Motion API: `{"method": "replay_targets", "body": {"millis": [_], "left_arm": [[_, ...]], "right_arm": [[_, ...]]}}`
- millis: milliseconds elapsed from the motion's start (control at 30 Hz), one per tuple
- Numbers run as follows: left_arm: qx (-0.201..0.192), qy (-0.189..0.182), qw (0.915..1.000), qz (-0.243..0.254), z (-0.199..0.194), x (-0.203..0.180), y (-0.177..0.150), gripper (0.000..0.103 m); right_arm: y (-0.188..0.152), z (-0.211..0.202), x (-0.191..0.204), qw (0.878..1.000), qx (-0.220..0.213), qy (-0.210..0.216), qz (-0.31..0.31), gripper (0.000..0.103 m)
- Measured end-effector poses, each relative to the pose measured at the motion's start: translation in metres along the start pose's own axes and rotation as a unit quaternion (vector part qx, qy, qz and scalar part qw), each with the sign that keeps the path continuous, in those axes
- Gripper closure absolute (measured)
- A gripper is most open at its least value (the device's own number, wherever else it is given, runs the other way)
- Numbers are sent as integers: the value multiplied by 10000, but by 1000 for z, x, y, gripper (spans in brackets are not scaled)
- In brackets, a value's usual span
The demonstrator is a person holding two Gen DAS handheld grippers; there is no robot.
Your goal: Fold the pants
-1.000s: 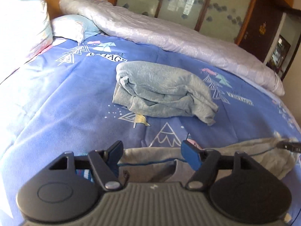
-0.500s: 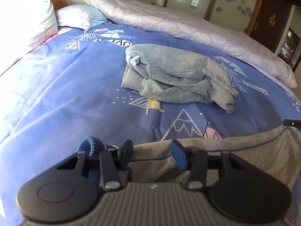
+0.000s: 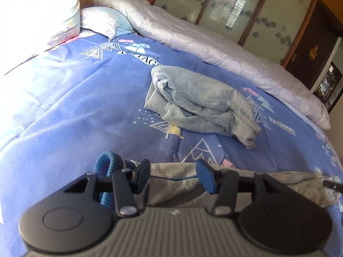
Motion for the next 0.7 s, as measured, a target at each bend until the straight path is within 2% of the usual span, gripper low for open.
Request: {"method": "replay_targets", "body": {"millis": [100, 133, 167, 233, 300, 367, 433, 500, 567, 633, 700], "left_arm": [[68, -65, 10000, 18, -12, -8, -10, 52], [165, -45, 9999, 15, -12, -9, -16, 52], [268, -56, 9996, -3, -11, -12, -21, 52], [357, -75, 9993, 62, -14, -21, -28, 52], [358, -133, 9989, 264, -17, -36, -30, 52], [396, -458, 9978, 273, -18, -55, -31, 52], [419, -813, 9955, 243, -16, -76, -31, 52], [633, -1198, 9904, 274, -8, -102, -41, 52], [912, -1478, 9844, 266, 5, -121, -54, 52], [1252, -1677, 9776, 206, 20, -134, -67, 59], [1463, -1708, 9741, 227, 32, -140, -79, 65]], "right_arm": [[-34, 8, -3, 9985, 473, -276, 83, 95], [-44, 13, -13, 9967, 634, -401, 305, 99], [-47, 11, -24, 9953, 590, -357, 673, 99], [-38, -9, -40, 9895, 167, -280, 1405, 93], [-28, -40, -62, 9805, -477, -510, 1834, 91], [-29, -69, -94, 9623, -901, -917, 2397, 85], [-39, -91, -131, 9379, -1118, -1427, 2959, 66], [-51, -106, -164, 9103, -1183, -1888, 3489, 63], [-57, -113, -190, 8888, -1292, -1993, 3920, 62], [-55, -110, -209, 8779, -1363, -1977, 4143, 58], [-47, -98, -222, 8793, -1320, -2093, 4069, 55]]}}
Point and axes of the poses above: each gripper's, at about its wrist camera, not at the fingertips, and z roughly the way its jaws point, x to its left, y to its top, the point moved 6 cm from there along z, roughly the way its jaws point, and after that the axes turned 2 degrees about -x, right-handed, at the moved point
